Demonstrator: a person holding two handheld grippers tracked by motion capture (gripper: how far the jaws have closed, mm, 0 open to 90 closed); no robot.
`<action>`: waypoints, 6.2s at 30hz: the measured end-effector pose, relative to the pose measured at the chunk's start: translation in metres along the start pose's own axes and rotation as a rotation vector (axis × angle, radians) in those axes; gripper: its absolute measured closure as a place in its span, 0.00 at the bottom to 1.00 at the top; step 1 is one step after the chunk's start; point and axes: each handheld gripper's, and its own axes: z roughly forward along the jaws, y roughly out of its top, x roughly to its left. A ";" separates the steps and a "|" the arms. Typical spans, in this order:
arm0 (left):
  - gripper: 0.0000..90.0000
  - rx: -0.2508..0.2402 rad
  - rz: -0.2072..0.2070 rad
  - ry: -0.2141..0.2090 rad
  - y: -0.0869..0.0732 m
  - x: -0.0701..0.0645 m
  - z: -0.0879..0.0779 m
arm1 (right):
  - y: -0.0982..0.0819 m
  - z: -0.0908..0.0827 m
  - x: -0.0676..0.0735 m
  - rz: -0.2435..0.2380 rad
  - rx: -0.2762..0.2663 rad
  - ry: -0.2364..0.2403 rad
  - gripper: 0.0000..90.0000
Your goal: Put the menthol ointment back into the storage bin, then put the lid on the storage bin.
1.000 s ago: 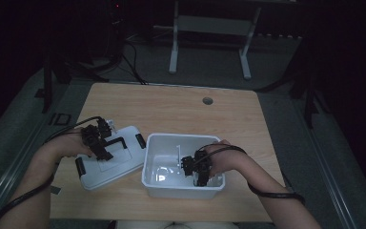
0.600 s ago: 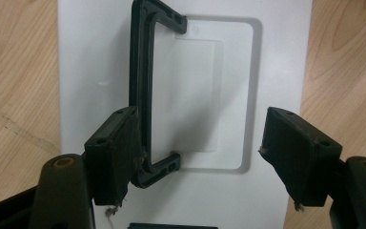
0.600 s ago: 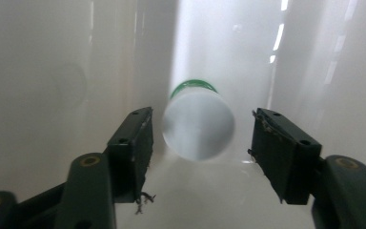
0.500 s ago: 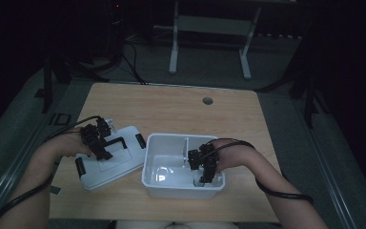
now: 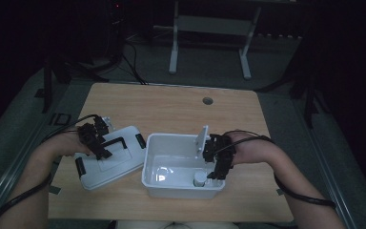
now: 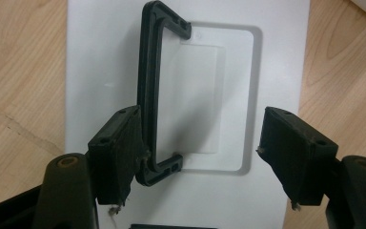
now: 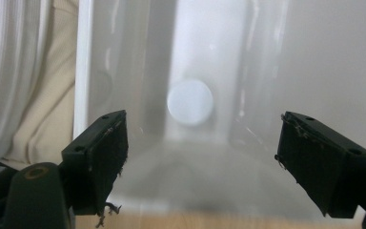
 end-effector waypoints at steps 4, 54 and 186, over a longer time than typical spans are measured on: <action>0.34 -0.005 -0.006 0.005 -0.001 0.001 0.002 | -0.024 -0.015 -0.003 0.053 0.010 -0.028 0.18; 0.81 0.042 0.002 0.013 0.012 0.019 0.027 | -0.183 0.067 -0.005 0.415 0.155 -0.003 0.18; 0.77 -0.236 0.552 -0.123 0.186 -0.142 -0.049 | -0.186 0.071 0.017 0.418 0.061 -0.010 0.18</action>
